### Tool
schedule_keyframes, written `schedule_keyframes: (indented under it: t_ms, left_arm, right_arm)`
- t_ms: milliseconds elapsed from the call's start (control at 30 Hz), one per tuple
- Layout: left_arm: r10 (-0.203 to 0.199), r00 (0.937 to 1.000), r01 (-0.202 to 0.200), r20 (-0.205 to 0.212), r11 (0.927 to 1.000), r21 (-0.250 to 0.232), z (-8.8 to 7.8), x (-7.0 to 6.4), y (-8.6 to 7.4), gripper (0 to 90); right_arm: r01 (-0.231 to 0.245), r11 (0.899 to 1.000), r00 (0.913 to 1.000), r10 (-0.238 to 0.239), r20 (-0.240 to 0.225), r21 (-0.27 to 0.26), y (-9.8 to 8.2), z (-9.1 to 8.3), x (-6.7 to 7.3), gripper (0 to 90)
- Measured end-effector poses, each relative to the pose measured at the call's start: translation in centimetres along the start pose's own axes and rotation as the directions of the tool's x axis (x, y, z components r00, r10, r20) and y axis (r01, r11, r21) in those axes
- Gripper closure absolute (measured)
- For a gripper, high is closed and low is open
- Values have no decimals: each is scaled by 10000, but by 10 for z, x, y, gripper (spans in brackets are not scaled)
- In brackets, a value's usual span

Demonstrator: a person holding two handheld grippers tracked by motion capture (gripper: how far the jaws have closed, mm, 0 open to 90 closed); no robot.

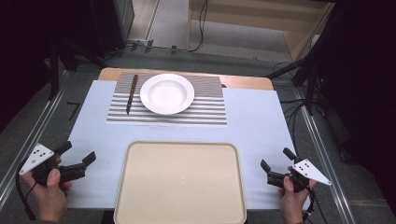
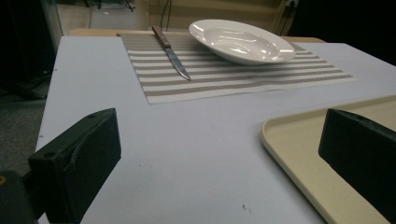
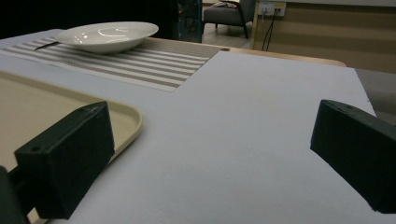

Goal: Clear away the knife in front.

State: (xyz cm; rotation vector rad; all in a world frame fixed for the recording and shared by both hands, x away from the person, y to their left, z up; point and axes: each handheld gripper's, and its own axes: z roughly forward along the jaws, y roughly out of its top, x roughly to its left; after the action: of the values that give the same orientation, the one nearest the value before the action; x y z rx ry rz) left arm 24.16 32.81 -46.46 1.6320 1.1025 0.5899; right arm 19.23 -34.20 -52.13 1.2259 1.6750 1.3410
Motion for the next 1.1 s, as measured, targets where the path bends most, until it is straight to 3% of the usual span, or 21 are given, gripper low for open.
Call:
schedule_keyframes:
  t_ms: [533,1100]
  left_arm:
    - [280,9993,-282,252,9996,88,6,-10,24,0]
    - [560,9965,-586,628,9975,406,49,-17,65,0]
  right_arm:
    - [-22,10000,10000,22,19,-3,0,0,0,0]
    - [-37,10000,10000,37,6,-62,-1,-1,0,0]
